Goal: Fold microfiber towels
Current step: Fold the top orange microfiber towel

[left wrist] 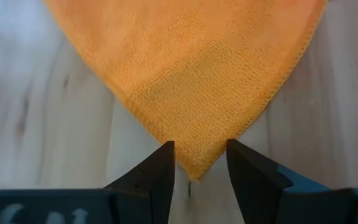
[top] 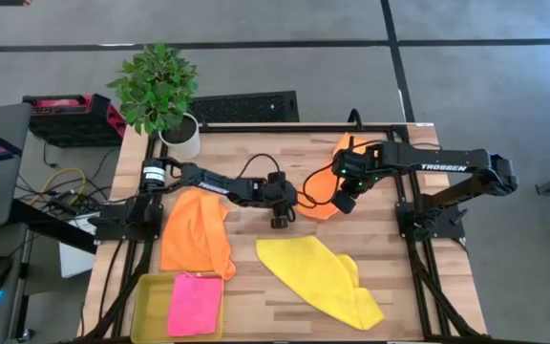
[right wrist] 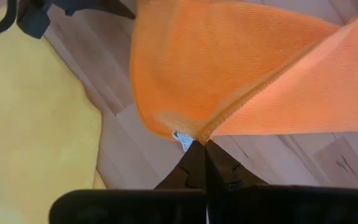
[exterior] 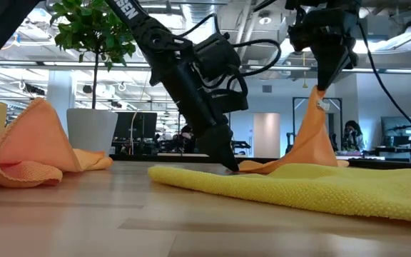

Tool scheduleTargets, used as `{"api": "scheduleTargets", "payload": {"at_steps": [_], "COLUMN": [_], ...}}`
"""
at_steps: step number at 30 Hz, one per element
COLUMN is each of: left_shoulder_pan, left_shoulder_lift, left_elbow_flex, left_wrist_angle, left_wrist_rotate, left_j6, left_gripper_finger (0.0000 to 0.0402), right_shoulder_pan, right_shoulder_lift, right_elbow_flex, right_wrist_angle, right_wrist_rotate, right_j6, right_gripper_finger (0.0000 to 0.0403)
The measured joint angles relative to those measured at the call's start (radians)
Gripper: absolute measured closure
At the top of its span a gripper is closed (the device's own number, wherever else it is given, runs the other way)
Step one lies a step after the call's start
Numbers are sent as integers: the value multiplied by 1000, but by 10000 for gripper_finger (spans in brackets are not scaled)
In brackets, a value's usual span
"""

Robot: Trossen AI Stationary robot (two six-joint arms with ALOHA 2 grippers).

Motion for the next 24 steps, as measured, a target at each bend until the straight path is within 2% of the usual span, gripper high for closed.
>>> {"api": "scheduleTargets", "payload": {"at_steps": [3, 7, 11, 14, 16, 19, 24], "left_shoulder_pan": [22, 39, 44, 43, 43, 44, 50], "left_shoulder_lift": [-1, 9, 13, 12, 9, -10, -98], "left_elbow_flex": [0, 2, 2, 2, 1, 3, 22], "left_wrist_angle": [-7, -7, -7, -7, -9, -50, -215], "left_wrist_rotate": [57, 81, 132, 142, 147, 158, 154], "left_j6": [-43, -72, -76, -86, -121, -177, -262], "left_gripper_finger": [265, 276, 323, 375, 393, 397, 399], "right_shoulder_pan": [0, 0, 0, 0, 0, 0, 1], "right_shoulder_lift": [0, 0, 0, 0, 0, -5, -50], "right_elbow_flex": [0, 0, 0, 0, 0, 0, 0], "right_wrist_angle": [0, 0, 0, 0, 0, -3, -16], "right_wrist_rotate": [0, 0, 0, -1, 0, 0, 0], "right_j6": [0, 0, 0, 0, 0, 0, 12], "right_gripper_finger": [397, 396, 396, 397, 396, 397, 397]}}
